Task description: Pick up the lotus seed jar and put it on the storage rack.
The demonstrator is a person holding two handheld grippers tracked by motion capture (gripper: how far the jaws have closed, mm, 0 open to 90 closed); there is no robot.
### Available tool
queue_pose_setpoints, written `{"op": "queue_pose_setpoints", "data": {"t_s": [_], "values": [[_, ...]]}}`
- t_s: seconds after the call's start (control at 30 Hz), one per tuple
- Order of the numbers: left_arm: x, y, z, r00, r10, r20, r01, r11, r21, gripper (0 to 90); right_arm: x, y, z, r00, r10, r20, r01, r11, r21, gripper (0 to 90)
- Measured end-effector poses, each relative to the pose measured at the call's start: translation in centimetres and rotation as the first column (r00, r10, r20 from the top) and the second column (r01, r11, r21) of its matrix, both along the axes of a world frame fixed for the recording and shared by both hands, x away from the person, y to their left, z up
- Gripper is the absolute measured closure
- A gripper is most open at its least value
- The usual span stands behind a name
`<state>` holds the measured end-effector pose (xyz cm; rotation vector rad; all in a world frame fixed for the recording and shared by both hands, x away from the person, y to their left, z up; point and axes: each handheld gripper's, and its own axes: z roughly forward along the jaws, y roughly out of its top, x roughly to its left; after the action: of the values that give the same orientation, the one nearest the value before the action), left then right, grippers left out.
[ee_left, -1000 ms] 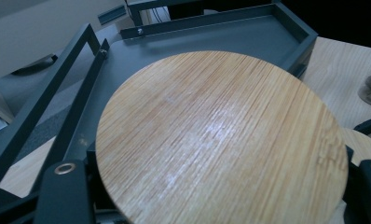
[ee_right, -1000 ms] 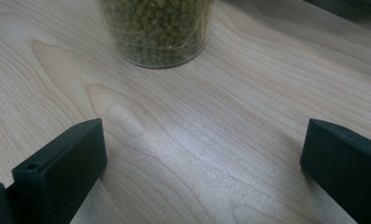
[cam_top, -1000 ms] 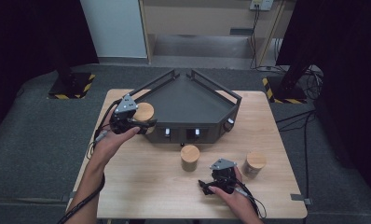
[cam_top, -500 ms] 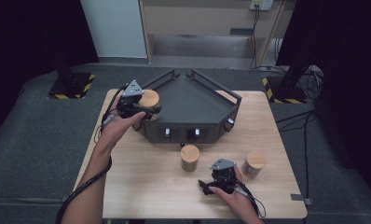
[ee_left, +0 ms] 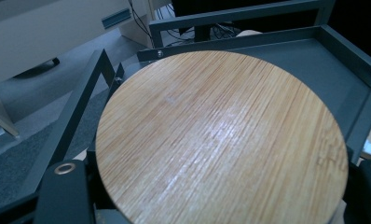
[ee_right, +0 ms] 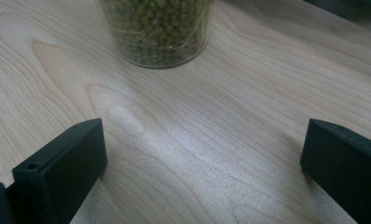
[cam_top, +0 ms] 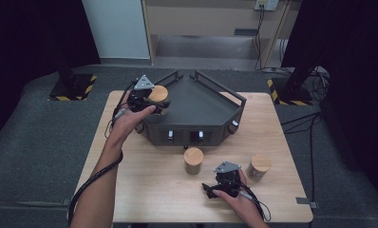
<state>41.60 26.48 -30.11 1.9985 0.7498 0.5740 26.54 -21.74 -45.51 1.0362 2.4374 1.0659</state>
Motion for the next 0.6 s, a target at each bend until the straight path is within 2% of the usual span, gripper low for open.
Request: {"op": "queue_pose_setpoints", "data": {"t_s": [0.2, 0.4, 0.6], "values": [[0.5, -0.3, -0.5, 0.9999, -0.003, -0.012, 0.003, 0.9999, 0.016, 24.6, 0.0, 0.0, 0.0, 1.0000, 0.000, 0.000, 0.000, 1.000, 0.000, 0.3], [0.7, -0.2, -1.5, 0.9995, -0.010, -0.030, 0.011, 0.9998, 0.015, 24.6, 0.0, 0.0, 0.0, 1.0000, 0.000, 0.000, 0.000, 1.000, 0.000, 0.3], [1.0, -0.4, -1.8, 0.9988, -0.012, -0.048, 0.013, 0.9996, 0.027, 24.6, 0.0, 0.0, 0.0, 1.0000, -0.001, -0.002, 0.001, 1.000, 0.000, 0.3]]}}
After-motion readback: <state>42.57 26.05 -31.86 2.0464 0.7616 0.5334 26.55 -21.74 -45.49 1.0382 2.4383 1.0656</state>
